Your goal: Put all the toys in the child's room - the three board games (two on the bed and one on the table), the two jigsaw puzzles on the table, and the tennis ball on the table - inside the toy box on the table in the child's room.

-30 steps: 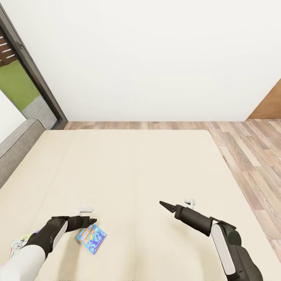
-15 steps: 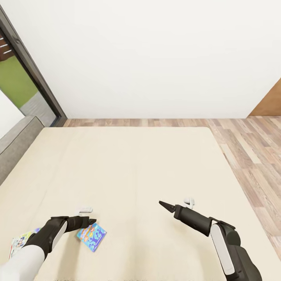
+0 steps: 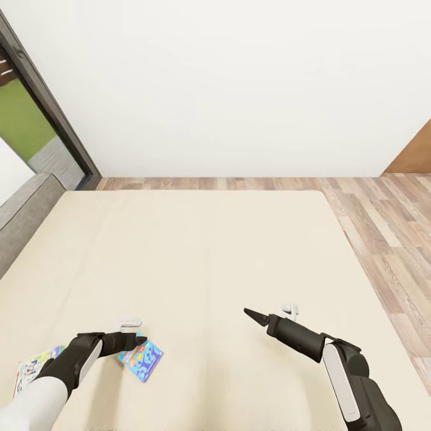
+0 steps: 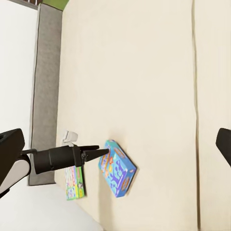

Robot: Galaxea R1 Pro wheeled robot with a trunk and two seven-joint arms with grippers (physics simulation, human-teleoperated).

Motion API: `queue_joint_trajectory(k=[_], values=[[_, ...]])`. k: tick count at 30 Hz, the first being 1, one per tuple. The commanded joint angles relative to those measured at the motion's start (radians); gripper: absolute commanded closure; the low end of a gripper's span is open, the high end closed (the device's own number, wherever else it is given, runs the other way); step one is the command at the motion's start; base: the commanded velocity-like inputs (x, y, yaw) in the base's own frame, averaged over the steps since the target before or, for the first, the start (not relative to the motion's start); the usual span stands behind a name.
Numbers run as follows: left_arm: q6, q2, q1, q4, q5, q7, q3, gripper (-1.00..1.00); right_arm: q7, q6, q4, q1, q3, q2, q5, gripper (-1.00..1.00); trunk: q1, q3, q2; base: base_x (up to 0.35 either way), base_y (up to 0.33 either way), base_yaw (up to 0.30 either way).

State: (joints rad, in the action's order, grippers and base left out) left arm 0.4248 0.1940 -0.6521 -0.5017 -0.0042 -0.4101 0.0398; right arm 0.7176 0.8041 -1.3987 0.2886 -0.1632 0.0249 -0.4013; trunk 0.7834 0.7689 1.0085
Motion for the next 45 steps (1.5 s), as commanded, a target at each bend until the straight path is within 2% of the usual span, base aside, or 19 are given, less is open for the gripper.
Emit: queue_joint_trajectory(k=[1, 14, 32, 45], values=[[0.007, 0.000, 0.000, -0.001, 0.000, -0.004, 0.004, -1.00, 0.003, 0.006, 0.000, 0.001, -0.002, 0.001, -0.001, -1.00, 0.000, 0.002, 0.001, 0.000, 0.000, 0.000], [0.006, 0.001, 0.000, -0.001, 0.000, -0.001, 0.005, -1.00, 0.003, 0.005, 0.000, 0.001, -0.002, 0.001, 0.000, -1.00, 0.000, 0.020, 0.001, 0.000, 0.000, 0.000], [0.006, 0.001, 0.000, -0.001, 0.000, -0.001, 0.005, -1.00, -0.003, -0.004, 0.012, 0.001, -0.001, 0.009, 0.010, -1.00, 0.000, 0.022, 0.001, 0.000, 0.000, 0.000], [0.006, 0.013, 0.000, -0.001, 0.000, -0.001, 0.005, -1.00, -0.009, -0.003, 0.012, 0.001, -0.002, 0.009, 0.011, -1.00, 0.000, 0.022, 0.001, 0.000, 0.000, 0.000]])
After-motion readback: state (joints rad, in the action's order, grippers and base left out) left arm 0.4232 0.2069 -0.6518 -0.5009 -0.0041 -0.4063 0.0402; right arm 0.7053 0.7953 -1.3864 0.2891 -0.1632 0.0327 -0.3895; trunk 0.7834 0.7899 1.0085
